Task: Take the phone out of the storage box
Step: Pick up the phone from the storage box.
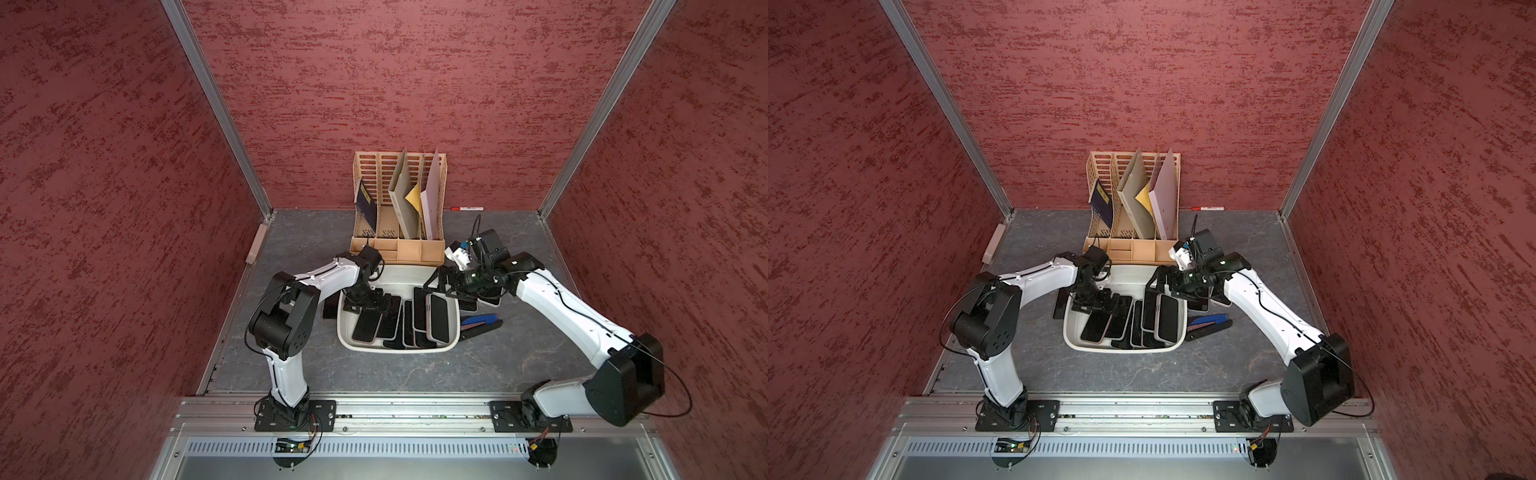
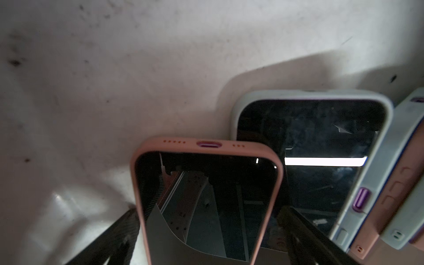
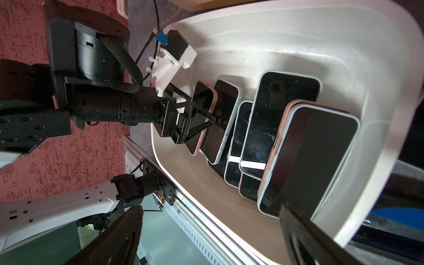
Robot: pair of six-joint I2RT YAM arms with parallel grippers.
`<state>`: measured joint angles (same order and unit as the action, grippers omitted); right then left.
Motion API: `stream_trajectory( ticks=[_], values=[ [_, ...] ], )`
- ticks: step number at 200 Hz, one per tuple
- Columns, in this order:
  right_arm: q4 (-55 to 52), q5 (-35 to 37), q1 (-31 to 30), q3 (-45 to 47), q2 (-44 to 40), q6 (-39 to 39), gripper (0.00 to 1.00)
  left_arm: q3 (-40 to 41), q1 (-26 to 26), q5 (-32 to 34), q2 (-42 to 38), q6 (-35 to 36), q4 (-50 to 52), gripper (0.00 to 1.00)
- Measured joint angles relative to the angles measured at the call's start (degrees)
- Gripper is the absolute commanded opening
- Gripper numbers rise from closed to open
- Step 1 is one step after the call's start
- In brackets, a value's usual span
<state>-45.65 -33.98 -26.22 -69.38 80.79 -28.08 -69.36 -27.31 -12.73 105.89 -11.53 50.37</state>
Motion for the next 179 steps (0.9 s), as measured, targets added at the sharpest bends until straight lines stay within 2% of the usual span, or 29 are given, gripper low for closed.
stream_trajectory(
  ticks=[49, 111, 155, 179],
  values=[
    [0.0, 1.1, 0.0, 0.0, 0.0, 0.0, 0.98, 2.0, -0.6, 0.5, -1.0, 0.0, -2.4, 1.0],
    [-0.2, 2.4, 0.0, 0.0, 0.0, 0.0, 0.98, 3.5, -0.6, -1.1, -1.1, 0.2, -4.7, 0.8],
    [-0.1, 2.8, 0.0, 0.0, 0.0, 0.0, 0.98, 3.8, -0.1, -2.5, -2.3, -0.7, -5.4, 0.74],
    [0.0, 2.8, 0.0, 0.0, 0.0, 0.0, 0.98, 4.3, 1.7, -5.9, -2.9, -2.8, -6.1, 0.72]
  ],
)
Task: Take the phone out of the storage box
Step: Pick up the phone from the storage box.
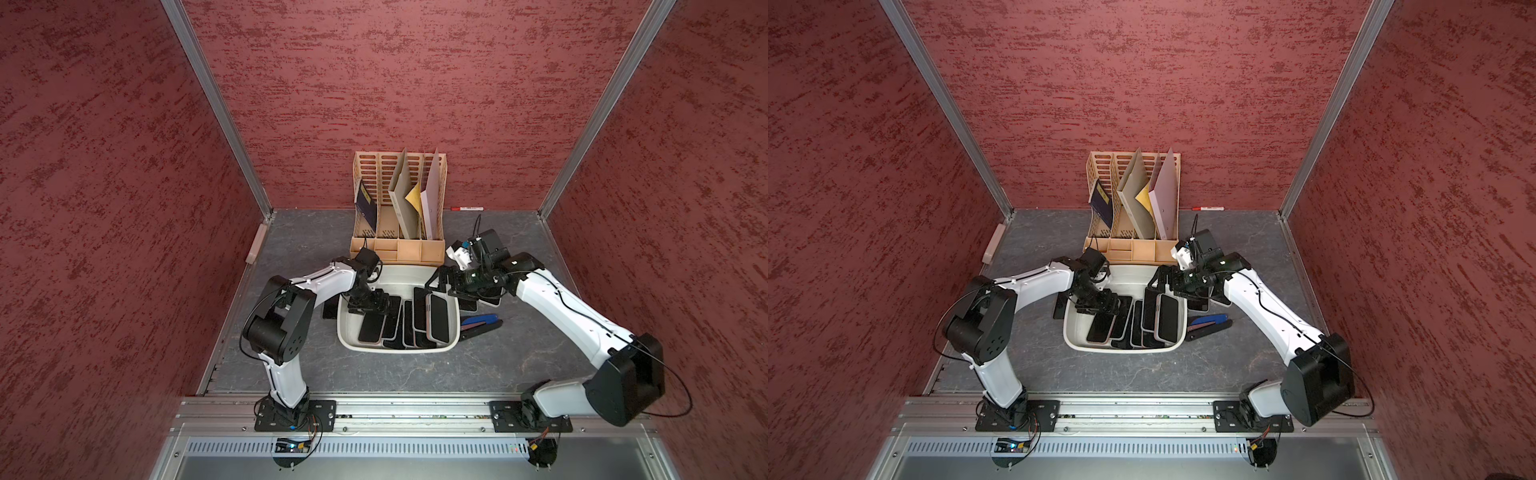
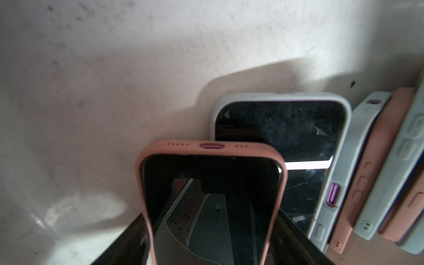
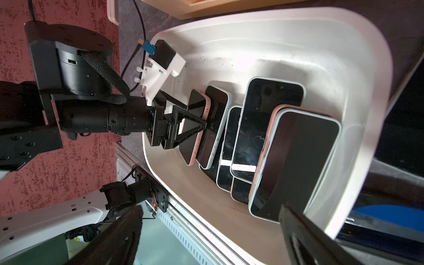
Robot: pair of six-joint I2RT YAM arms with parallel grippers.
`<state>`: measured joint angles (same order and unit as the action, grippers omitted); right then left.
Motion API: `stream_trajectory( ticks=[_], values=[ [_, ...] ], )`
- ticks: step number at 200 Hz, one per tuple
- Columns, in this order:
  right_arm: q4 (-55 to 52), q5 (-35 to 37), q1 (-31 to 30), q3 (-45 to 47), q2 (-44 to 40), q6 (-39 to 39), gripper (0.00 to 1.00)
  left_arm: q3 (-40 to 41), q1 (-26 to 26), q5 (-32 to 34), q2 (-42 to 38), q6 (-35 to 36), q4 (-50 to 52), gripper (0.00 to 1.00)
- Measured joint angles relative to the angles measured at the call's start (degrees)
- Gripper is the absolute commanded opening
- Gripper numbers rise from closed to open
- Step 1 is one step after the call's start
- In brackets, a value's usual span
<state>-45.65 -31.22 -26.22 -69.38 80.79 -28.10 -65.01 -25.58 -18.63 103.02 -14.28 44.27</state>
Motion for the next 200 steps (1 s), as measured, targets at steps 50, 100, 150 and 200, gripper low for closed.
stream_trajectory(
  ticks=[50, 100, 150, 200],
  values=[
    [1.3, -1.7, -0.1, -0.2, 0.2, -1.0, 0.98, 0.4, 4.7, -8.1, -1.9, -6.5, -3.0, 0.72],
    [1.3, -3.2, -3.2, -3.5, 4.1, 0.1, 0.97, -3.6, 5.7, -13.4, -3.5, -12.7, -5.0, 0.72],
    [-0.1, -2.8, -6.7, -6.5, 9.4, 1.6, 0.94, -10.1, 4.7, -15.4, -3.8, -17.8, -5.4, 0.72],
    [0.2, -1.5, -8.3, -9.5, 12.8, 1.5, 0.87, -14.3, 0.3, -15.8, -3.8, -20.0, -5.2, 0.72]
  ],
)
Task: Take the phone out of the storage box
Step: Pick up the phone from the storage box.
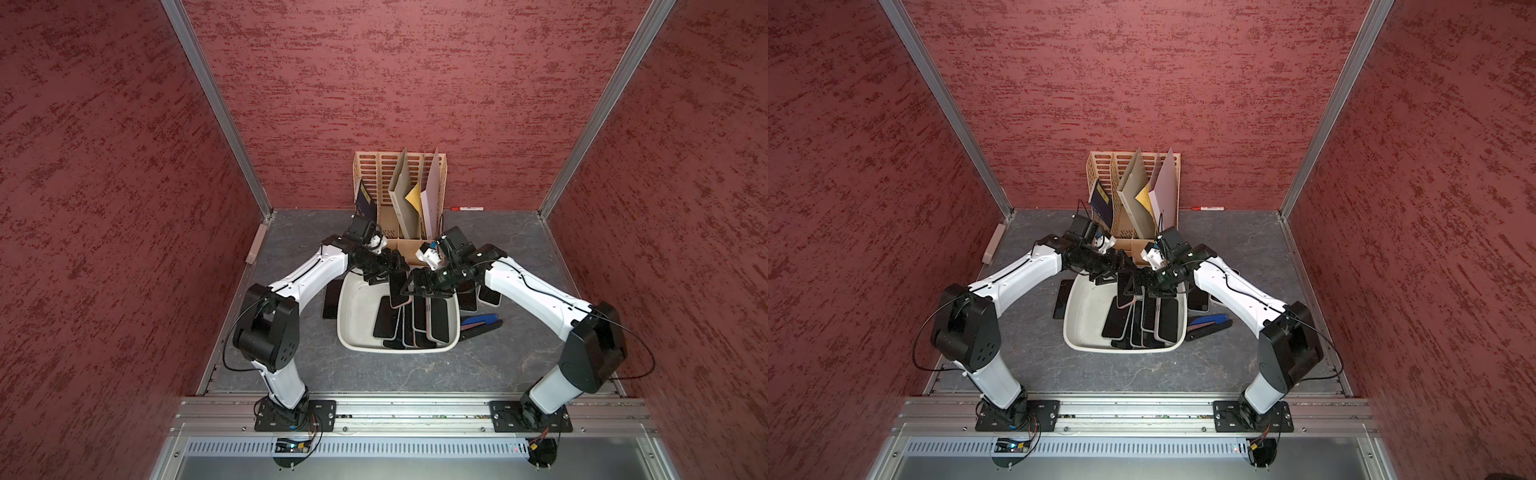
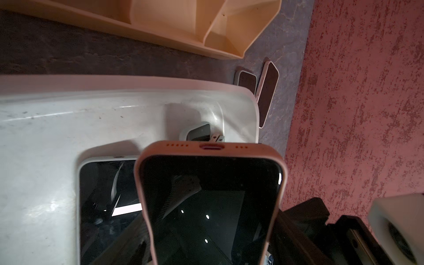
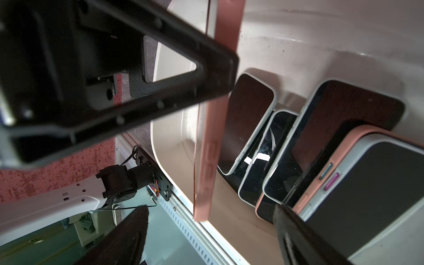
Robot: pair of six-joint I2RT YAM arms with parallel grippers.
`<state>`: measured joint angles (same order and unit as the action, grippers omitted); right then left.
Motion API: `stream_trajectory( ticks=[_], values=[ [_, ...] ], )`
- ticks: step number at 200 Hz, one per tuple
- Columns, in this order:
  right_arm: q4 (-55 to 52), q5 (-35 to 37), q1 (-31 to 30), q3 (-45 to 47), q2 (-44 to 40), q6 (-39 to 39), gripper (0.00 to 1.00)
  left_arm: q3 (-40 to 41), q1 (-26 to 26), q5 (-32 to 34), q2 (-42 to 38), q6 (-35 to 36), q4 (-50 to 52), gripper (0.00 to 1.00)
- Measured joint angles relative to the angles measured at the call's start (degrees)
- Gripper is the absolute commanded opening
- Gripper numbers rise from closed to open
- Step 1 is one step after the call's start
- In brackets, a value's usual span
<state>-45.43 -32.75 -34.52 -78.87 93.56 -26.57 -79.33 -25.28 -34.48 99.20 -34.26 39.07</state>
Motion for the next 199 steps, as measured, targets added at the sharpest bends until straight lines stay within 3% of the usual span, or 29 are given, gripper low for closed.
stream_trajectory(
  ticks=[45, 108, 164, 170, 199],
  values=[
    [0.8, 1.3, -0.2, -0.7, 1.7, -1.0, 0.71, -0.2, -2.8, -0.2, 0.0, -1.4, 0.9, 0.73],
    [1.3, 3.8, -0.5, -1.1, 2.1, -2.4, 0.32, -2.2, -3.8, -0.2, -0.1, -2.4, 1.1, 0.74],
    [2.9, 4.3, -0.7, 0.1, 0.9, -4.6, 0.01, -2.2, -4.1, -1.5, -0.4, -3.1, 0.5, 0.94],
    [3.1, 4.5, -0.7, 0.5, 0.4, -4.9, 0.0, -2.2, -4.1, -1.7, -0.6, -3.3, 0.4, 1.0],
    [3.7, 5.6, -0.6, 2.6, -2.2, -6.0, 0.0, -1.5, -3.7, -3.4, -3.8, -4.0, -2.2, 1.0]
  ],
)
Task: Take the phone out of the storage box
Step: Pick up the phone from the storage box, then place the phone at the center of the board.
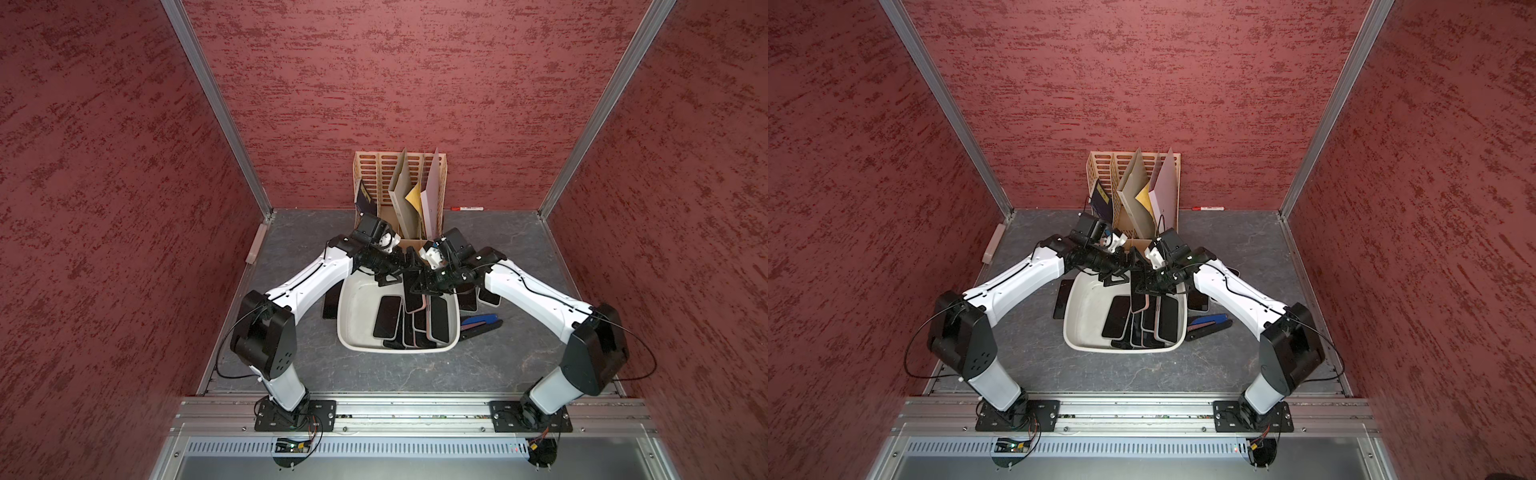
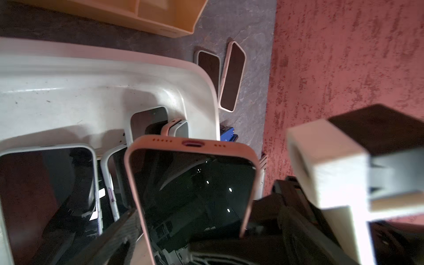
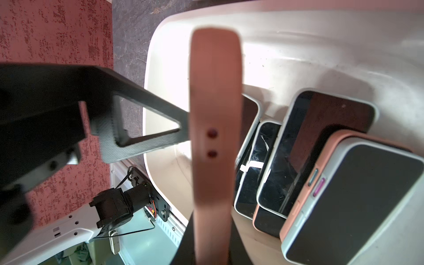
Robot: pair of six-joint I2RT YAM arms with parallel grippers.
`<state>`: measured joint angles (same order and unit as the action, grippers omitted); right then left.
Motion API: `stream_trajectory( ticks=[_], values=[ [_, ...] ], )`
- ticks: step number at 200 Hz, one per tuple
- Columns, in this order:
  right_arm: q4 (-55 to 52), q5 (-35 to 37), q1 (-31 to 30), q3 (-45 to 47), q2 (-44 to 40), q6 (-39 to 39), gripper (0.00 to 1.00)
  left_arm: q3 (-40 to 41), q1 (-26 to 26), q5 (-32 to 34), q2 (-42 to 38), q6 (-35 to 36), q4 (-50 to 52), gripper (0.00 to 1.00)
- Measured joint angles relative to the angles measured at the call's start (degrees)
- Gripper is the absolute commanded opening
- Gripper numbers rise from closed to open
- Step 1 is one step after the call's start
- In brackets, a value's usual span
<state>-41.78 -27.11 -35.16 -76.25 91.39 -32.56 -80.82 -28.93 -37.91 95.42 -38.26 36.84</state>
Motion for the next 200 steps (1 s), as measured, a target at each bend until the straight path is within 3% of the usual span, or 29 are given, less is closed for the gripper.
stream_trajectory(
  ticks=[50, 109, 141, 200],
  values=[
    [-0.9, 1.9, 4.3, 1.3, -5.0, -0.2, 0.0, 3.5, 4.2, -0.5, -7.1, -0.7, -5.0, 1.0],
    [-6.9, 9.7, 27.3, 2.4, -15.2, 1.5, 0.0, 6.3, 4.0, 3.8, -11.3, 5.7, -3.1, 1.0],
    [-8.0, 15.6, 36.5, 6.6, -12.7, 2.1, 0.0, 8.5, 0.6, 6.3, -11.3, 9.0, -0.5, 1.0],
    [-5.6, 20.1, 41.7, 10.3, -2.8, 5.9, 0.0, 10.4, -2.3, 8.4, -10.8, 12.7, 2.2, 1.0]
  ],
)
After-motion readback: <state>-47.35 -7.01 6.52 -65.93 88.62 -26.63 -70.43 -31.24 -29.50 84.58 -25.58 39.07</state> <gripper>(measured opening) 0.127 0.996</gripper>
